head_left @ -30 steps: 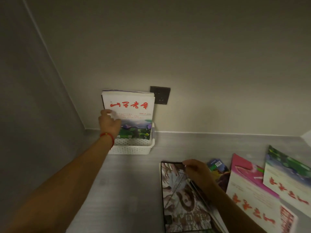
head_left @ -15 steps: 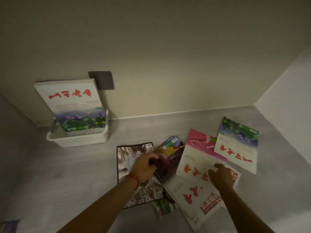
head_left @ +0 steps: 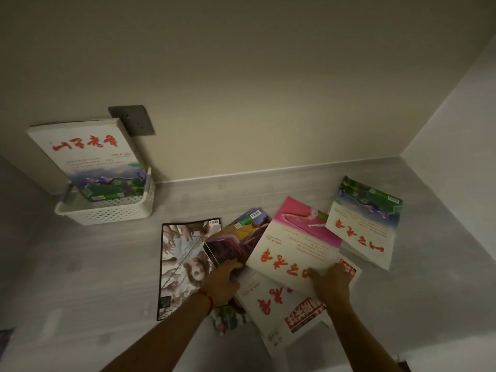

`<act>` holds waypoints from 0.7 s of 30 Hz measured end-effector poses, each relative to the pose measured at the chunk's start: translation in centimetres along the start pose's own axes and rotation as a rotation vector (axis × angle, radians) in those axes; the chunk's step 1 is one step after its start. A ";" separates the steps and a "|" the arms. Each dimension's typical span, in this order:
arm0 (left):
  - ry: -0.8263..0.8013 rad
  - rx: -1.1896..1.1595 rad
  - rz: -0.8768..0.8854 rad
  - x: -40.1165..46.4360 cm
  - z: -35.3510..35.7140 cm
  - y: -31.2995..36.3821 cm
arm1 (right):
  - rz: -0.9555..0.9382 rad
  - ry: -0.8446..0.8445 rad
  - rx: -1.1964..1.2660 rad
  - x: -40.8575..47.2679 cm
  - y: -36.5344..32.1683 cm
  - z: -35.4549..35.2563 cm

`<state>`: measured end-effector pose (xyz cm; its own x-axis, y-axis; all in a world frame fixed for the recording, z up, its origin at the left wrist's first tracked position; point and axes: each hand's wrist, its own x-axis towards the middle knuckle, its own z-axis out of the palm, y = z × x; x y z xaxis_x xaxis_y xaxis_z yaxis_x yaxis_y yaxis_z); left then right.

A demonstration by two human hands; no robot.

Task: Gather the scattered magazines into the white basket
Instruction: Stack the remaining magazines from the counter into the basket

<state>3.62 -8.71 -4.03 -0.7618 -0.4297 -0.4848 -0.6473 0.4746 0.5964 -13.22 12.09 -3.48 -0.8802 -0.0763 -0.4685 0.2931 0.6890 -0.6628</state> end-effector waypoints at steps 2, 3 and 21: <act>-0.030 -0.005 0.007 -0.2 -0.6 -0.3 | 0.016 -0.032 0.149 -0.3 0.3 -0.3; -0.057 -0.009 0.010 -0.2 -1.0 -0.4 | 0.030 -0.078 0.278 -0.6 0.3 -0.5; 0.496 0.707 0.675 -3.2 -15.5 7.1 | -1.080 -0.611 -0.521 -7.3 -19.5 -5.1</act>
<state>1.87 -15.82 11.71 -0.9725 -0.1018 0.2097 -0.0902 0.9939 0.0639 -14.41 2.88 15.88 -0.2329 -0.9638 -0.1301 -0.7319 0.2617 -0.6292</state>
